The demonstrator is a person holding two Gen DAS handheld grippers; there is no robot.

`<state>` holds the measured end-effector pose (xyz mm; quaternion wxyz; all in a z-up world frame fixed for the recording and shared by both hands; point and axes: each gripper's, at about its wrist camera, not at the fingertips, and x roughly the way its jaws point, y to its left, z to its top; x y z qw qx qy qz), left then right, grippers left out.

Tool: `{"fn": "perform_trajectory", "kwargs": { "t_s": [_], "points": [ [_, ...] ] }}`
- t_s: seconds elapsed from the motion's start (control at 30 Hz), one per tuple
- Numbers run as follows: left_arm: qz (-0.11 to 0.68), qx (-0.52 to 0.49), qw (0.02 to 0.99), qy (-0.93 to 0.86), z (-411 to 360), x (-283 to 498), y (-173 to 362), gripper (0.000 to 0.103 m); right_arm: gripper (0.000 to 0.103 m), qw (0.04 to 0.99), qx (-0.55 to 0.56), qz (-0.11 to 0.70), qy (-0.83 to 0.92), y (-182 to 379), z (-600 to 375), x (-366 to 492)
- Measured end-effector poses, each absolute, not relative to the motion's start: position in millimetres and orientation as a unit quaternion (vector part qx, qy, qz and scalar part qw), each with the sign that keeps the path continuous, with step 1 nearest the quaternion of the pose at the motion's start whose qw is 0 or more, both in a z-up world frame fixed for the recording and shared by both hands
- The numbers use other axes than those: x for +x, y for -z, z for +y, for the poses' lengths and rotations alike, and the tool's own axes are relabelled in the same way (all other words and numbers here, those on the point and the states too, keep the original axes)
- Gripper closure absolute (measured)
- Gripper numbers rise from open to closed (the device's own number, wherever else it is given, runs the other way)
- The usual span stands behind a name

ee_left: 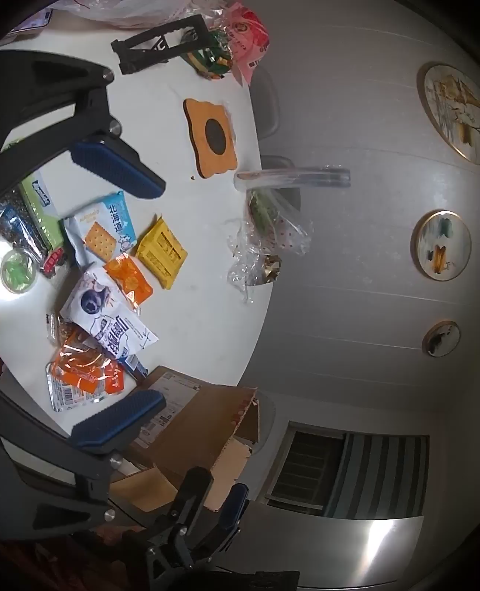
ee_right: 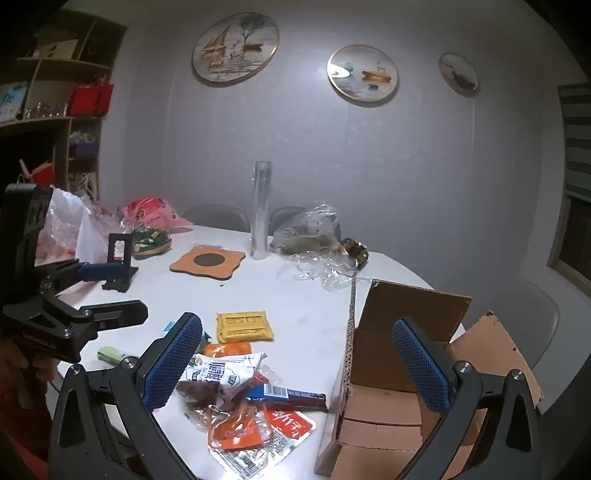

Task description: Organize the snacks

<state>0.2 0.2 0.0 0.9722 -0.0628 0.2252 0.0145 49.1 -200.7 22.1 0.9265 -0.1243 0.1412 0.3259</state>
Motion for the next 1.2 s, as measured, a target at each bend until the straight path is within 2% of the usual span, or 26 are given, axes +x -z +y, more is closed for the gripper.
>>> {"fn": "perform_trajectory", "kwargs": {
  "t_s": [1.2],
  "points": [
    [0.229, -0.052, 0.972, -0.015, 5.1, -8.5, 2.3, 0.001, 0.0, 0.923, -0.109, 0.166, -0.33, -9.0, -206.3, 47.7]
  ]
}}
